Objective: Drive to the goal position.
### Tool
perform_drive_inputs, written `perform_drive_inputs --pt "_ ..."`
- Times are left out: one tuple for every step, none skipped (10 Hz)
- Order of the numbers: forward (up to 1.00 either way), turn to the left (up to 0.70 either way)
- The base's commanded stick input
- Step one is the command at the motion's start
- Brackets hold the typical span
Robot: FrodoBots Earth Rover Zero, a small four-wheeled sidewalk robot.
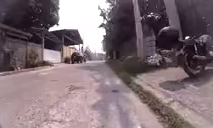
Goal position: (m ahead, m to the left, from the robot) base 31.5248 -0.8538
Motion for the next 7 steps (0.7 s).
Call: perform_drive_inputs --pt "0.85 0.05" --pt "0.85 0.07" --pt "0.85 0.0" --pt "0.85 0.0" --pt "0.85 0.18" --pt "0.85 0.18" --pt "0.85 0.1"
